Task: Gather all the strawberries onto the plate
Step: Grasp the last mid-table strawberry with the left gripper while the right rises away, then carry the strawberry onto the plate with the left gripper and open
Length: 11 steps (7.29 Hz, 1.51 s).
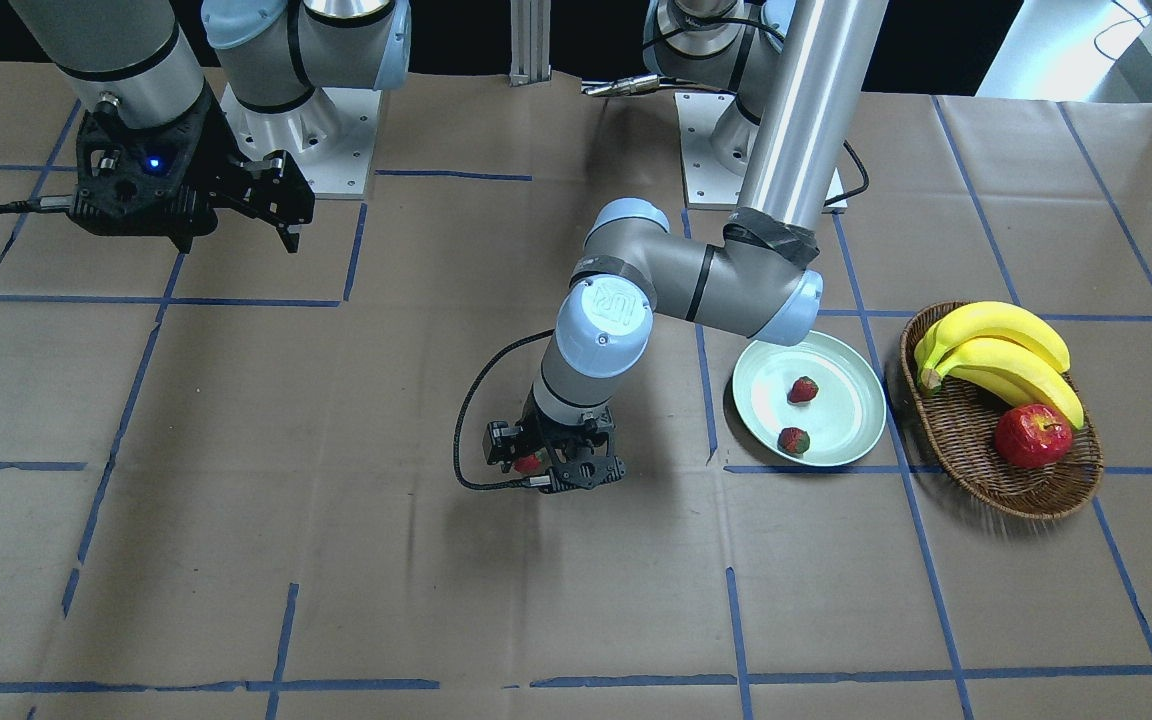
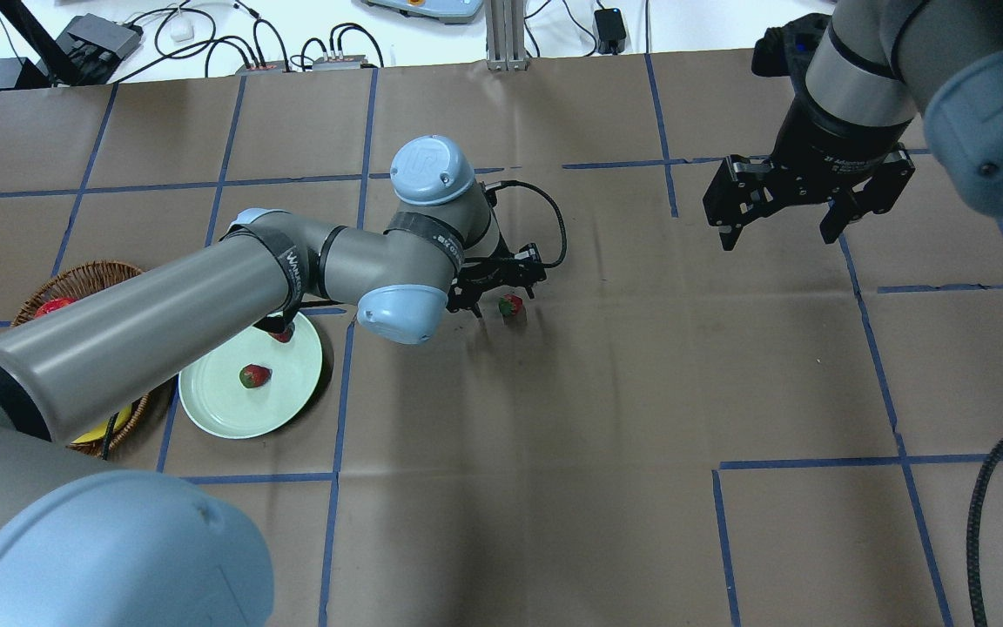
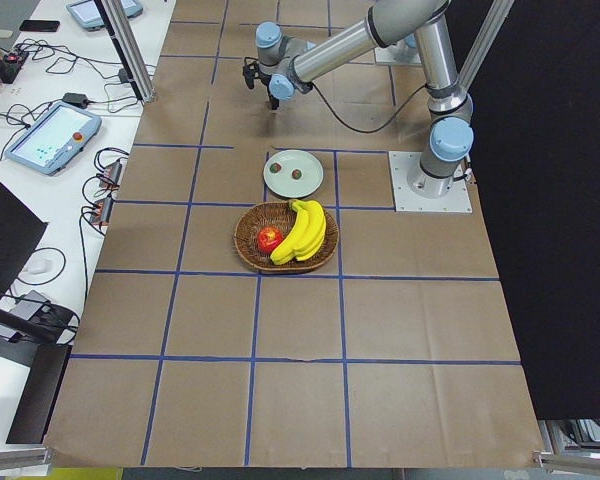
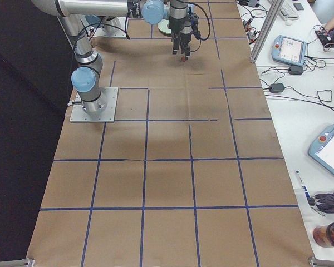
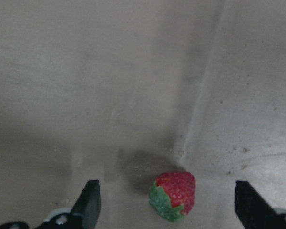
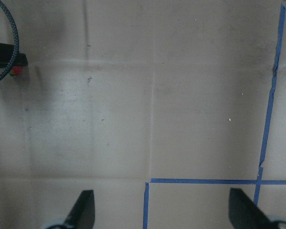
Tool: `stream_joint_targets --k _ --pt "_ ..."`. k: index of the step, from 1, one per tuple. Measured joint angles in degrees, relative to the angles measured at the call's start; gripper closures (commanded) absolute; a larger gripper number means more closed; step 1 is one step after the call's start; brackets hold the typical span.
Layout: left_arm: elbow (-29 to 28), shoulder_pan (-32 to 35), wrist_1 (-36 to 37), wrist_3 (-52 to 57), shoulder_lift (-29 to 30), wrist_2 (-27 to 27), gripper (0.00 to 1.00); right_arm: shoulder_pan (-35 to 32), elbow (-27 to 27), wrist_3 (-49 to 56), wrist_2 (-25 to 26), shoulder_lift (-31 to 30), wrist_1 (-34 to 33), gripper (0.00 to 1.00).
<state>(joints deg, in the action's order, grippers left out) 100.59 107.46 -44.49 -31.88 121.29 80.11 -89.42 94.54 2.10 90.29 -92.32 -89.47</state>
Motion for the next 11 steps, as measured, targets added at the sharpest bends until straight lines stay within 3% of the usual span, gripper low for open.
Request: stream_joint_targets --k 6,8,11 --pt "0.9 -1.2 -1.7 5.4 -3.1 -0.7 1.00 -0.1 -2.4 -0.3 0.6 0.0 3.1 0.00" --pt "5.3 -5.5 -7.3 20.6 -10.1 5.7 1.00 -0.1 -2.2 -0.3 0.6 -0.1 3.3 0.00" --pt "17.4 -18.1 -8.8 48.3 -22.2 12.8 0.96 -0.1 -2.0 -0.3 0.7 -0.2 3.3 0.00"
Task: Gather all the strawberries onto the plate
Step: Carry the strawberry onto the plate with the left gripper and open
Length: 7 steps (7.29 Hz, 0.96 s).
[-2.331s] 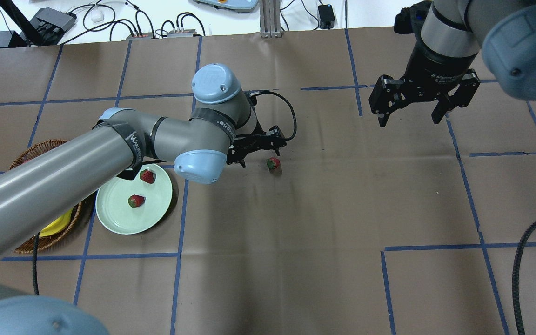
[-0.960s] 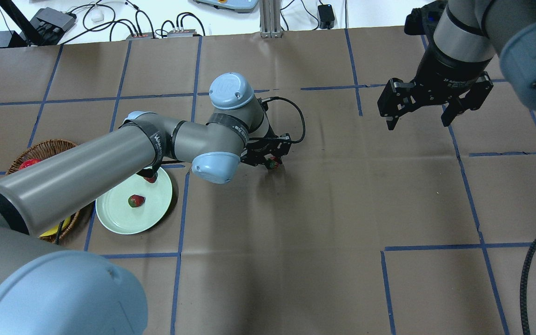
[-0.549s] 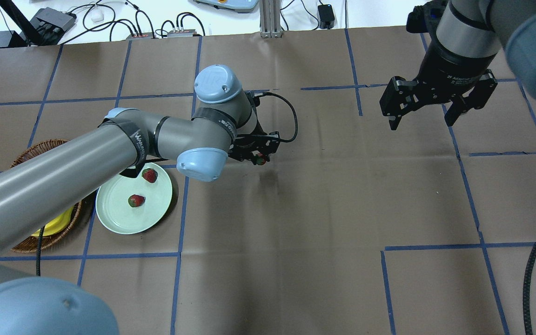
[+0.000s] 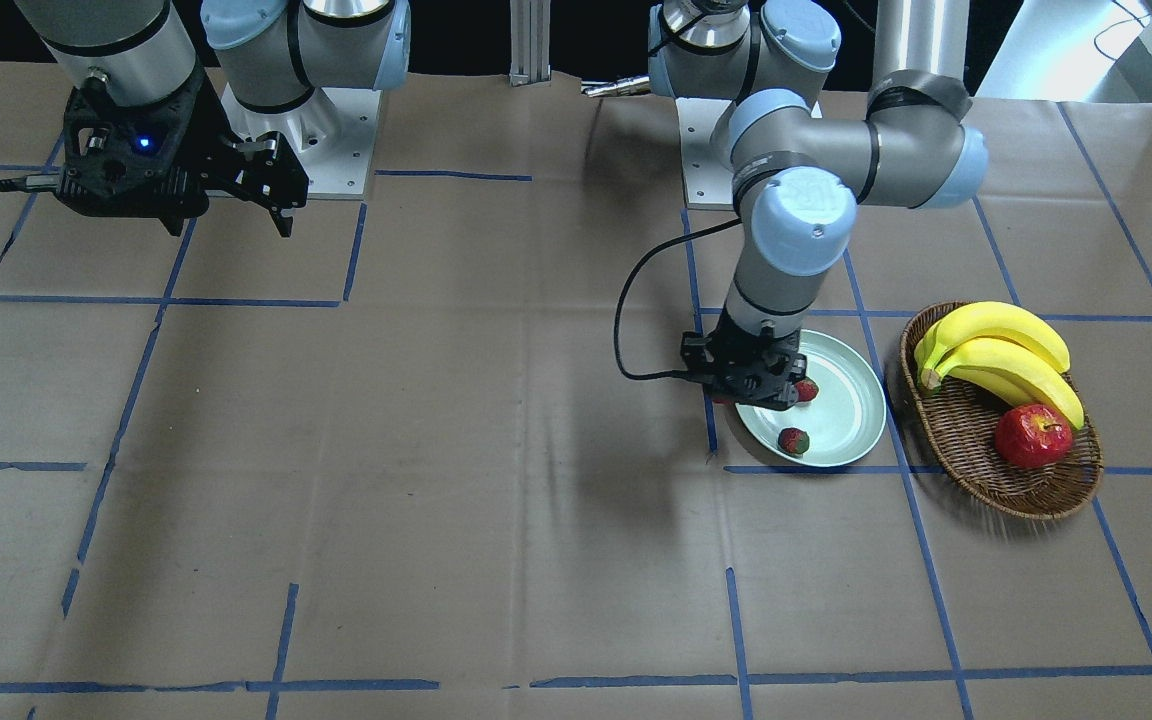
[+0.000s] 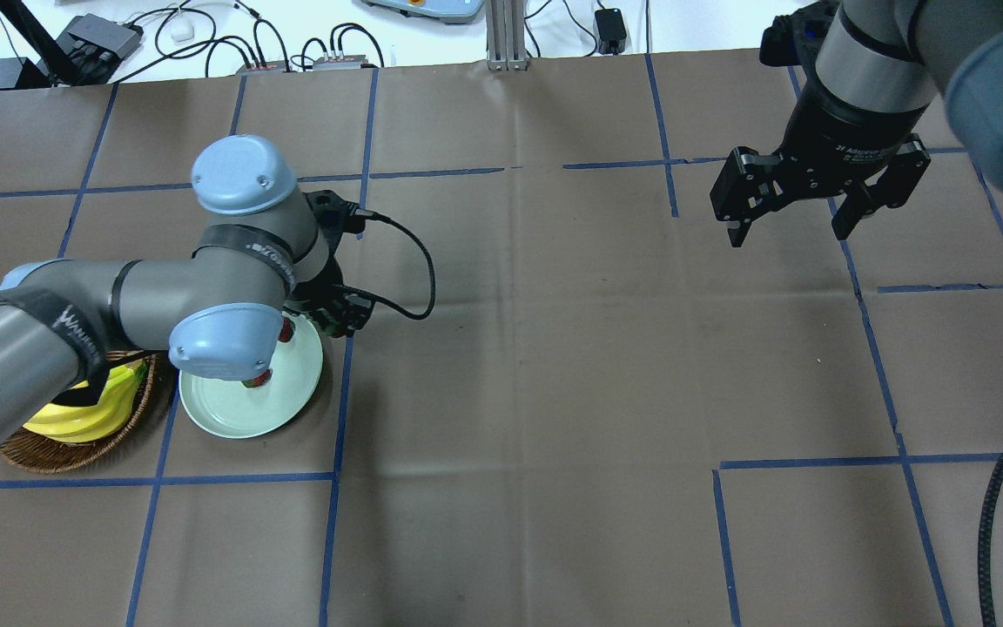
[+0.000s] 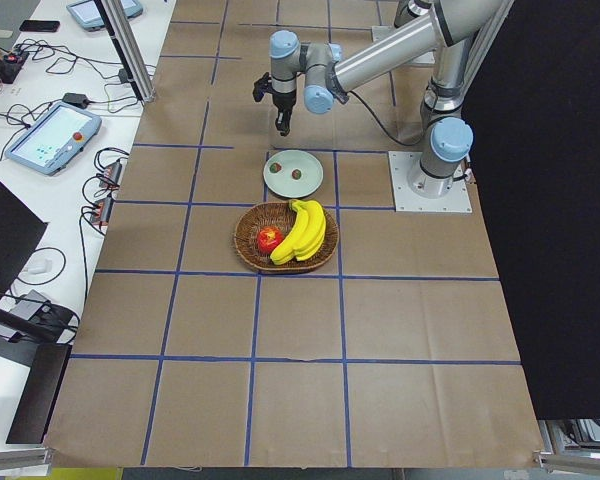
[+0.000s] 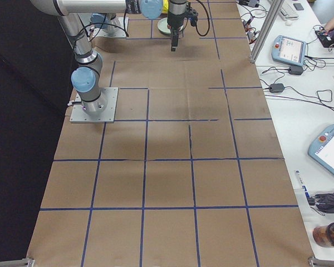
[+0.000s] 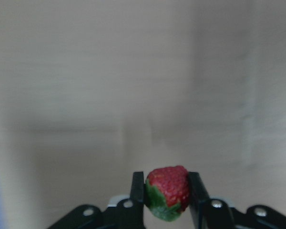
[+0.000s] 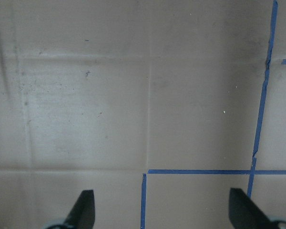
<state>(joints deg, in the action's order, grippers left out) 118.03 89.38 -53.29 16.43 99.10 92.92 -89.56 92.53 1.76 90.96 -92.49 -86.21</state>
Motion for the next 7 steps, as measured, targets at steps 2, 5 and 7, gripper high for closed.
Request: stream_joint_targets --k 2,5,7 --pt "6.8 -6.8 0.5 8.9 -4.6 0.5 0.42 0.0 0.0 0.0 0.0 0.0 -0.1 0.00" --pt "9.6 -8.6 3.0 10.2 -4.7 0.6 0.10 0.0 -0.1 0.0 0.1 0.0 -0.3 0.00" --pt "9.1 -8.4 3.2 7.6 -4.2 -0.2 0.01 0.1 -0.2 0.0 0.4 0.0 -0.3 0.00"
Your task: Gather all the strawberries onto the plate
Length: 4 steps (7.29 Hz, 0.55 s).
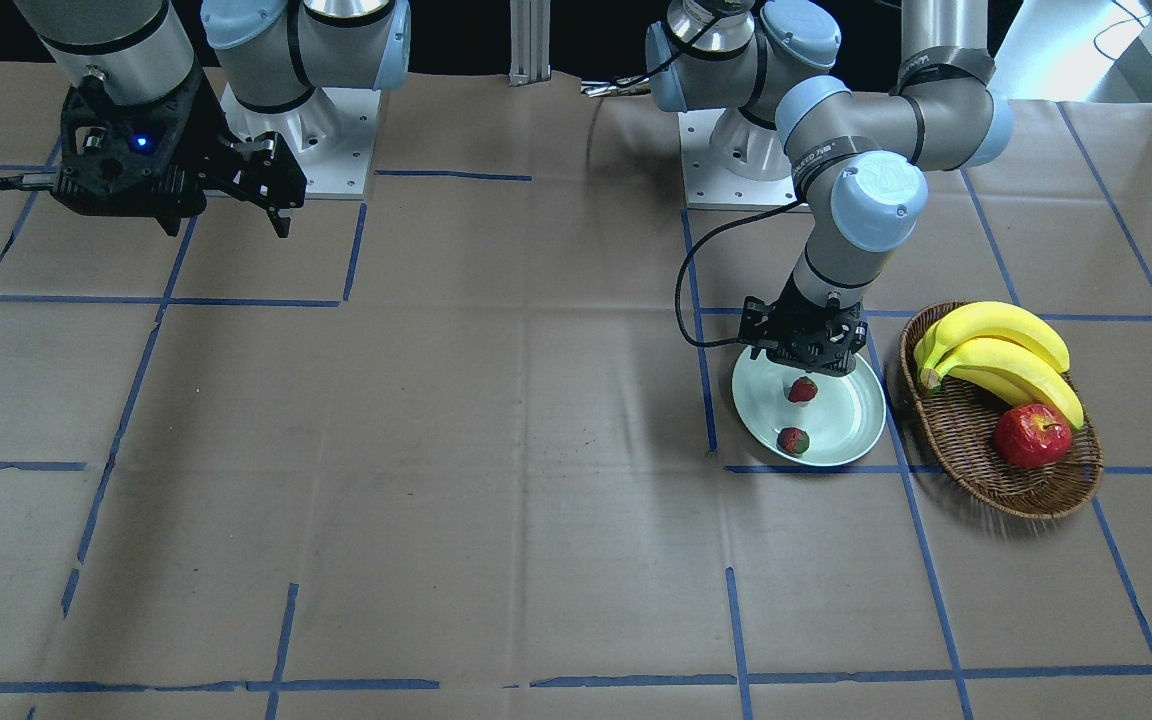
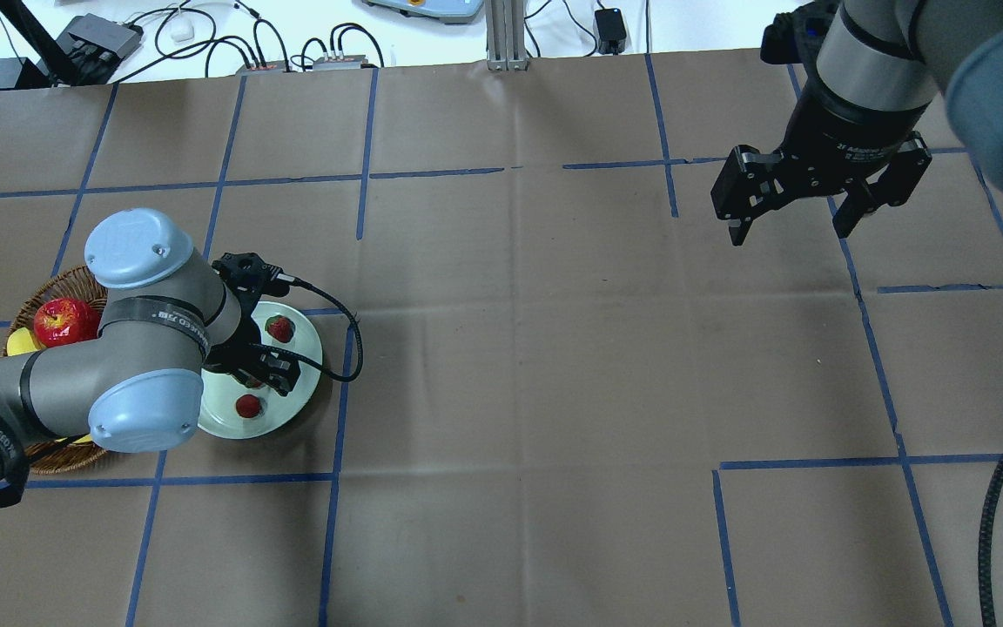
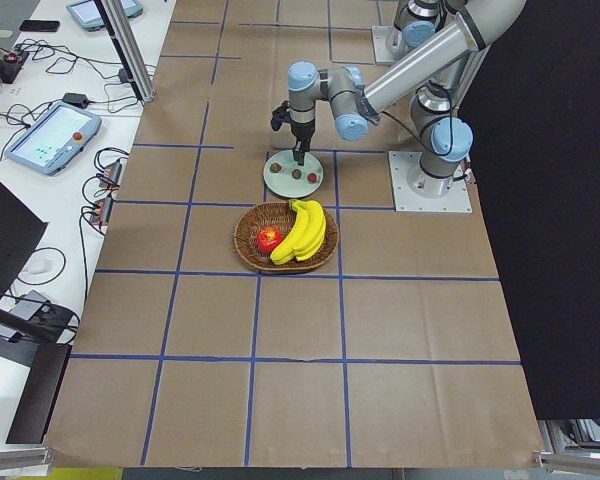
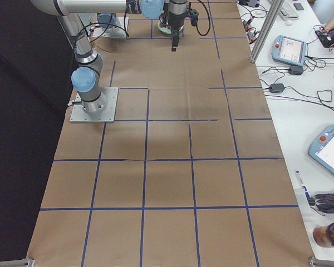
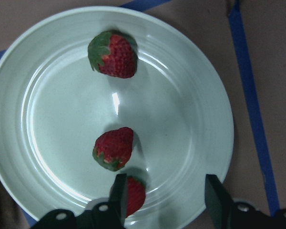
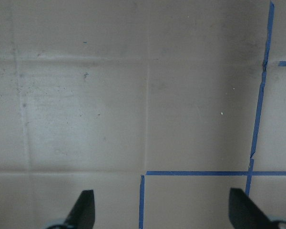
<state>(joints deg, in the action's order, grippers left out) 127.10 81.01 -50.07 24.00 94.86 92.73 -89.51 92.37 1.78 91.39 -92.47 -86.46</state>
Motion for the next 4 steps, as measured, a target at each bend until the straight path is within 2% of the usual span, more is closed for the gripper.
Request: stream_joint_targets --k 2,4 --pt "-3.2 3.3 -1.0 -8.3 0.3 -1.9 0.01 0.0 -0.1 0.0 0.1 0.0 0.0 0.00" --pt "-10.0 9.6 -7.0 -19.4 0.9 -2.5 0.01 0.0 -0.1 0.0 0.0 0.0 0.1 0.00"
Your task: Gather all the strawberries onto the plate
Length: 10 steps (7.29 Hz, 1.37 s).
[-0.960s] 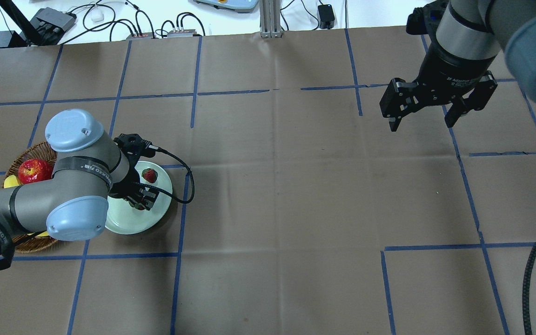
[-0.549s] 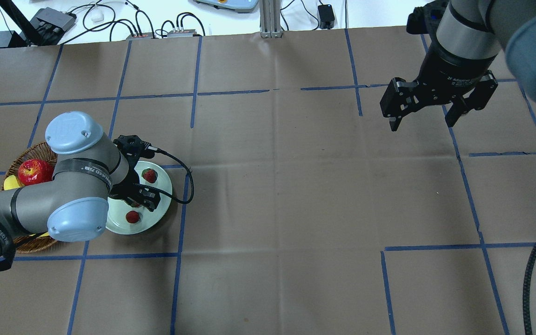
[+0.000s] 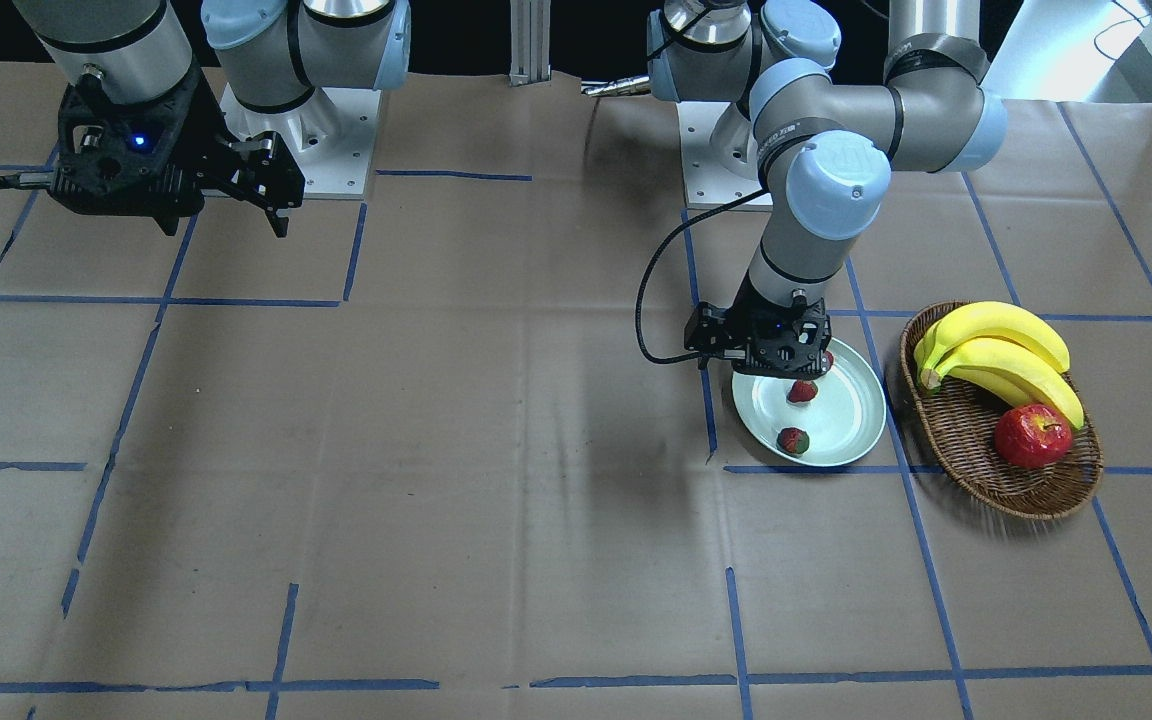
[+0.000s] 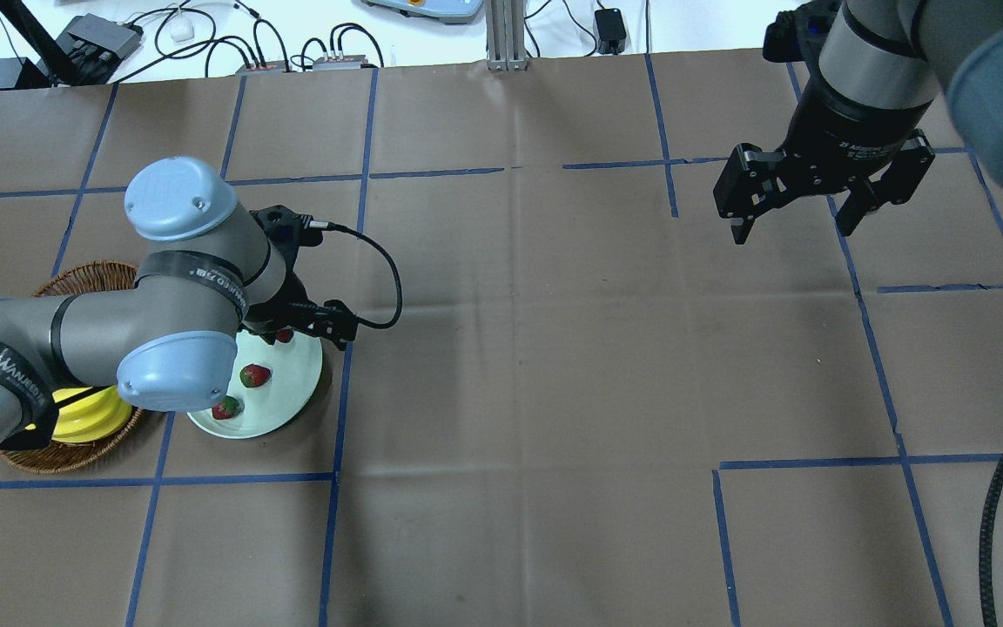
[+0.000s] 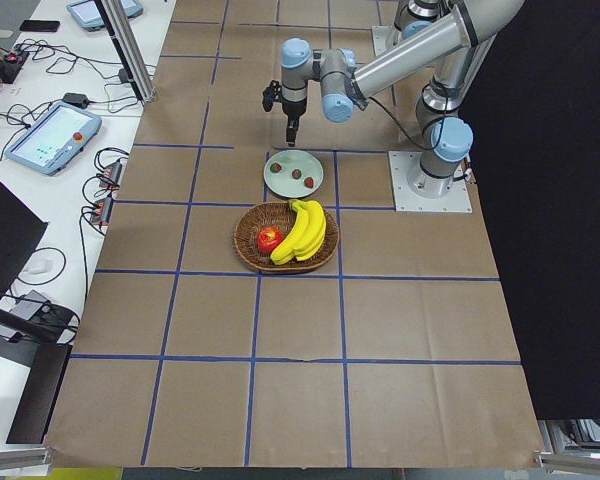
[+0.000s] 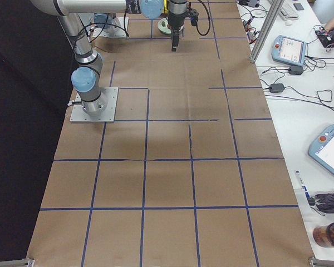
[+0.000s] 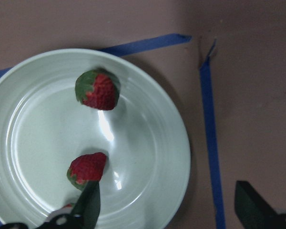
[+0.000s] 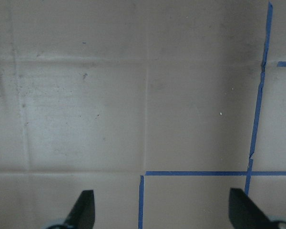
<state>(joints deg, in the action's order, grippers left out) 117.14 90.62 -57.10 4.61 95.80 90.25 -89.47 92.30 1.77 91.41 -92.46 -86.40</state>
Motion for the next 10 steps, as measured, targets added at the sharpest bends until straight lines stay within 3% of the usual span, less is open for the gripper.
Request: stream_joint_targets --k 2,6,8,10 --pt "-8.8 4.8 -10.6 -7.6 0.0 -0.3 0.01 0.0 0.1 0.0 0.0 0.0 0.0 0.00" --pt "-27.2 6.9 -37.2 -9.6 -3.4 -0.4 0.01 0.0 0.1 0.0 0.0 -0.1 0.0 0.00" --pt "-30.3 6.9 -42.6 -9.7 -3.9 -0.5 0.01 0.0 0.1 0.0 0.0 -0.1 0.1 0.00" --pt "-30.5 6.9 -42.7 -9.8 -4.2 -0.5 0.01 0.0 0.2 0.0 0.0 -0.1 -0.1 0.00"
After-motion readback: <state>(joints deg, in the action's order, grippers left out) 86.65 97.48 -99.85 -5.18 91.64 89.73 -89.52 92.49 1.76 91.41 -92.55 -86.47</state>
